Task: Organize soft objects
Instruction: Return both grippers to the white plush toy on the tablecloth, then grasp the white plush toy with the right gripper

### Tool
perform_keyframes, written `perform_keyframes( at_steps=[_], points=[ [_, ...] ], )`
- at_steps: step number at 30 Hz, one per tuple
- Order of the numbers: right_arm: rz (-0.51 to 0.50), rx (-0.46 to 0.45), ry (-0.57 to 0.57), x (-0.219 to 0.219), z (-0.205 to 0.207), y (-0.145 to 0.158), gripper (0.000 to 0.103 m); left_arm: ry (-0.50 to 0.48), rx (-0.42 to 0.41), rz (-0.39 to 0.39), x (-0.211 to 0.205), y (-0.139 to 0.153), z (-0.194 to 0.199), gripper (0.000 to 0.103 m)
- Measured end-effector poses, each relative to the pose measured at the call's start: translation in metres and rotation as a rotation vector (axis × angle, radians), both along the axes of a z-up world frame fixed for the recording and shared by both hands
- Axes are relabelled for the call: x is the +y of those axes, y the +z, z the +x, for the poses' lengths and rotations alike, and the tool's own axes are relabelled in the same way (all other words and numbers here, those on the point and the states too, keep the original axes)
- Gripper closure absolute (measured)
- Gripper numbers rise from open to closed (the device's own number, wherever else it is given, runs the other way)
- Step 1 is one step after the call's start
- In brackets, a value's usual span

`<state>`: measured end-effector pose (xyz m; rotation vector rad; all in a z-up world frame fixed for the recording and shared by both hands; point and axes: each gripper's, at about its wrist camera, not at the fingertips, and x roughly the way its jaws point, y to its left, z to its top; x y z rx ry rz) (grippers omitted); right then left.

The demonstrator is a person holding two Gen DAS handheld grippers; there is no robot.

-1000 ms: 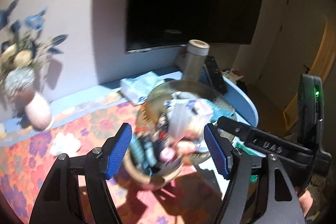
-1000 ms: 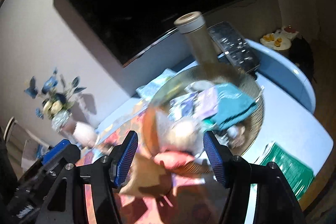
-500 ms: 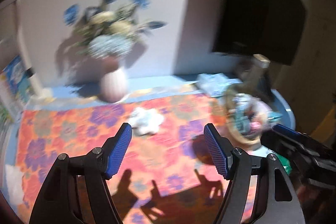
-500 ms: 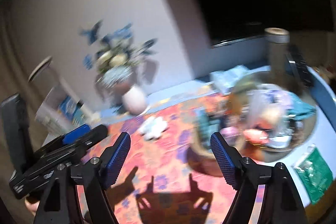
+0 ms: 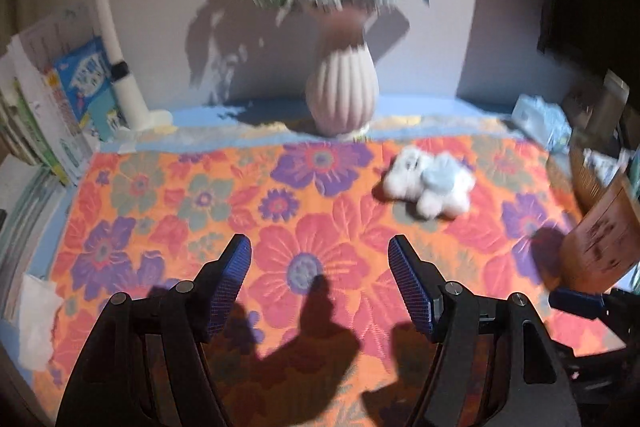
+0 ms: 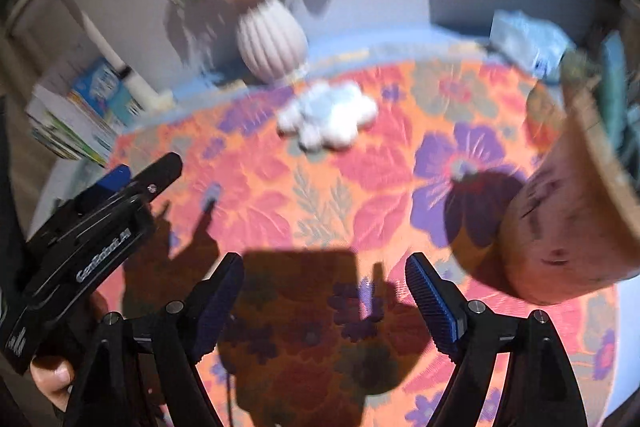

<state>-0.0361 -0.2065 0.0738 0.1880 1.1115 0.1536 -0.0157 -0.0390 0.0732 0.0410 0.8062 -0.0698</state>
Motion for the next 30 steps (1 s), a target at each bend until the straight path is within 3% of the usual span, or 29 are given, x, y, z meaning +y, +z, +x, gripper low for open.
perform_keyframes(
  at_steps=[5,14,18,22,25,30],
  points=[
    [-0.042,0.019,-0.015,0.001,0.02,-0.025,0.022,-0.007,0.018,0.044,-0.003,-0.029,0.012,0.033],
    [-0.146,-0.056,-0.004,0.009,0.046,-0.033,0.021,0.02,0.047,-0.007,0.006,-0.049,0.023,0.029],
    [-0.177,-0.074,0.009,0.012,0.059,-0.038,0.014,0.043,0.049,0.005,0.008,-0.051,0.024,0.026],
    [-0.134,-0.08,-0.021,0.003,0.075,-0.04,0.0,0.053,0.084,-0.064,0.018,-0.055,0.029,0.024],
    [-0.176,-0.081,-0.034,0.005,0.09,-0.042,0.0,0.065,0.102,-0.096,0.023,-0.057,0.031,0.024],
    [-0.232,-0.088,-0.022,0.016,0.117,-0.044,0.0,0.11,0.13,-0.058,0.022,-0.062,0.035,0.023]
  ],
)
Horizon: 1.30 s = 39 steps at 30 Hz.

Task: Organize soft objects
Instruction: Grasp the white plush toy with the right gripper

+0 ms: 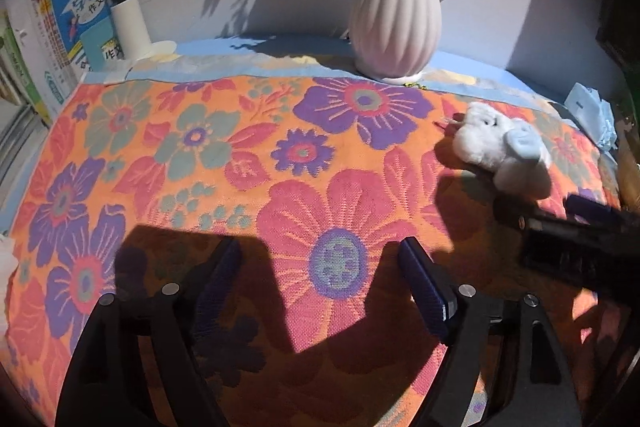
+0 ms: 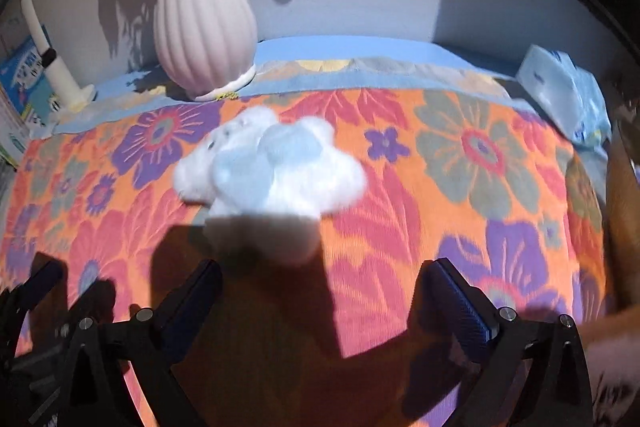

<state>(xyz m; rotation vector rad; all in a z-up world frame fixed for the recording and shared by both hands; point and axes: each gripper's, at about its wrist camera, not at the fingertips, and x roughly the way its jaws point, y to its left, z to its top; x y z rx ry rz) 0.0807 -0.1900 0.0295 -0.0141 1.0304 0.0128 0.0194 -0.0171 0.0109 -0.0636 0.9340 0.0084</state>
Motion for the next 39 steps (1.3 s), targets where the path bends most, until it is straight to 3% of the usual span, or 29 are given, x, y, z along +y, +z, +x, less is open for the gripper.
perform_keyframes(
  at_steps=[9,17,22,29,34,39],
  points=[
    [0.066,-0.028,0.013,0.003,0.029,0.003,0.0,-0.006,-0.002,-0.02,0.003,-0.002,0.003,0.02],
    [0.006,-0.043,0.058,0.019,0.033,0.001,0.0,-0.005,-0.001,-0.025,0.002,-0.001,0.002,0.02],
    [-0.027,-0.08,0.083,0.027,0.025,0.002,0.032,-0.004,-0.001,-0.026,0.002,-0.001,0.002,0.02],
    [-0.052,-0.157,0.036,0.023,0.012,0.01,0.036,-0.042,-0.015,-0.09,0.005,0.001,0.001,0.02],
    [-0.09,-0.258,0.046,0.028,-0.004,0.023,0.038,-0.049,-0.026,-0.09,0.004,0.002,0.0,0.02],
    [-0.085,-0.283,0.037,0.028,-0.028,0.03,0.038,-0.064,-0.035,-0.097,0.004,0.004,-0.001,0.02]
  ],
)
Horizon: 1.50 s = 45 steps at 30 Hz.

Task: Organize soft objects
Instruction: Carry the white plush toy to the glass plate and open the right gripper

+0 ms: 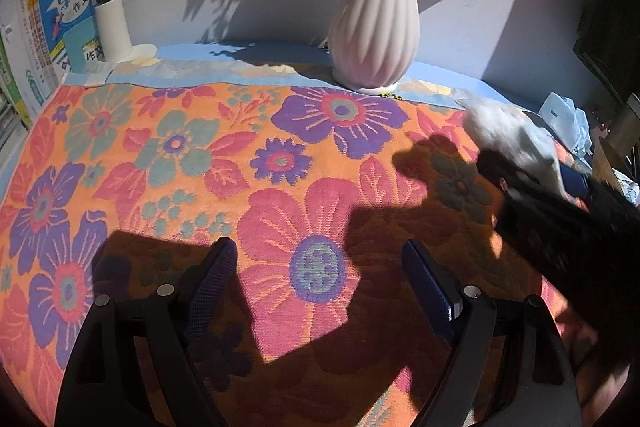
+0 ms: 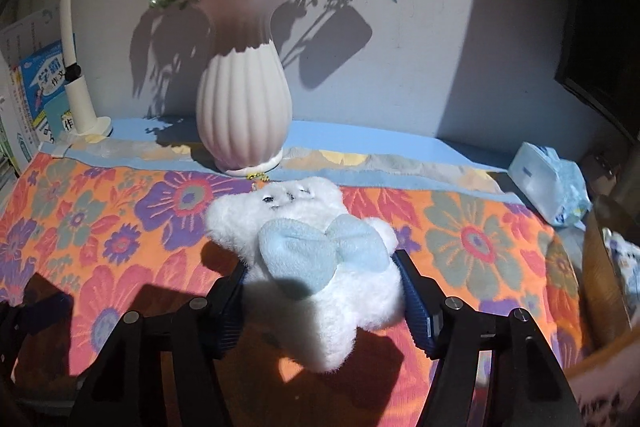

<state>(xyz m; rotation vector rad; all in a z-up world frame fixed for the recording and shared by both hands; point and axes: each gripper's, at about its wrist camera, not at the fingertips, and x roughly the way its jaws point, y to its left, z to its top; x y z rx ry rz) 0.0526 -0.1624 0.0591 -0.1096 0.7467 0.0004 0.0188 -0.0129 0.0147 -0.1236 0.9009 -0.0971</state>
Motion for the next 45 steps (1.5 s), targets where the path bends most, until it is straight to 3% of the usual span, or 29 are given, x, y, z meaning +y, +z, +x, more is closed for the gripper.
perform_keyframes(
  at_steps=[6,16,22,25,31,40,45],
  points=[
    [0.085,-0.01,-0.033,-0.015,-0.039,0.006,0.038,-0.012,-0.01,0.013,-0.003,0.001,-0.002,0.02],
    [0.193,0.079,-0.083,-0.045,-0.081,0.001,0.038,-0.012,-0.009,-0.012,-0.002,0.002,-0.003,0.019],
    [0.219,0.111,-0.192,-0.074,-0.12,-0.001,0.038,-0.027,0.017,0.065,-0.015,0.001,-0.005,0.02],
    [0.233,0.125,-0.241,-0.091,-0.141,-0.001,0.038,-0.067,-0.003,0.099,-0.028,0.007,-0.022,0.019],
    [0.271,0.121,-0.346,-0.131,-0.19,0.005,0.038,-0.177,-0.007,0.054,-0.067,0.019,-0.064,0.02],
    [0.365,0.0,-0.549,-0.205,-0.25,0.042,0.038,-0.395,-0.131,0.045,-0.152,0.07,-0.134,0.019],
    [0.363,-0.074,-0.607,-0.233,-0.264,0.065,0.038,-0.49,-0.189,0.016,-0.194,0.101,-0.161,0.019]
  ],
)
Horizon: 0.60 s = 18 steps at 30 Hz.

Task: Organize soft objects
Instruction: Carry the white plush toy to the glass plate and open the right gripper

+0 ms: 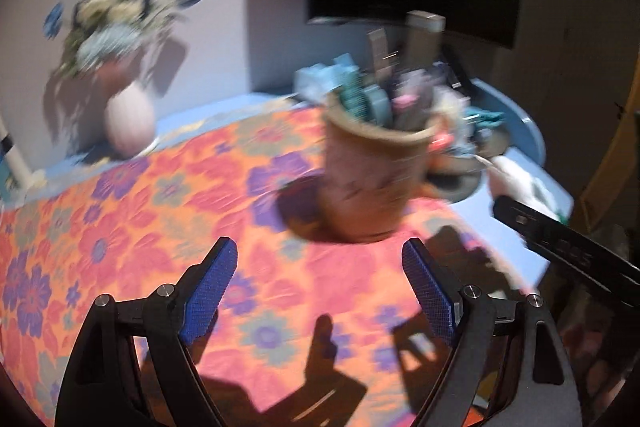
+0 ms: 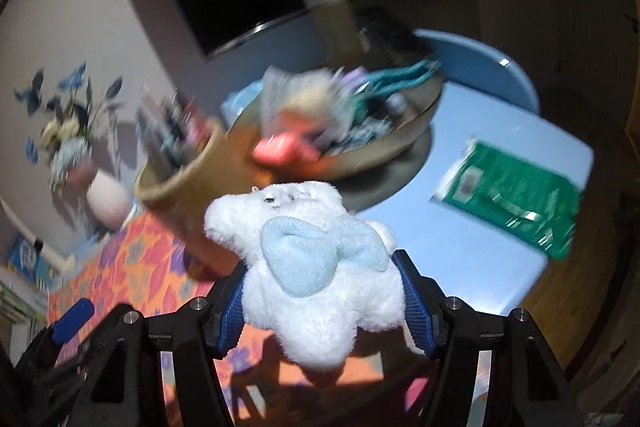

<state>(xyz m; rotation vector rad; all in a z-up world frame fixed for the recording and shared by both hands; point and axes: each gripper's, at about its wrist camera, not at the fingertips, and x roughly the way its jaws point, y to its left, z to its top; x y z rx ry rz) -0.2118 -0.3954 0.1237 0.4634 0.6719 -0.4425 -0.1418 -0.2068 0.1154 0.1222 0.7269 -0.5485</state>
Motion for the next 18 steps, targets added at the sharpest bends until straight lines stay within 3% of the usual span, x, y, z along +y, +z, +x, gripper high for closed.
perform_keyframes(
  at_steps=[8,13,18],
  points=[
    [-0.06,-0.105,-0.069,-0.043,0.01,0.041,0.038,-0.05,-0.029,-0.03,-0.04,0.028,-0.004,0.019],
    [-0.1,-0.139,-0.078,-0.068,0.044,0.066,0.038,0.012,-0.047,-0.073,-0.044,0.05,0.019,0.019],
    [-0.135,-0.097,-0.028,-0.084,0.102,0.076,0.038,0.08,-0.063,-0.108,-0.035,0.065,0.052,0.019]
  ],
)
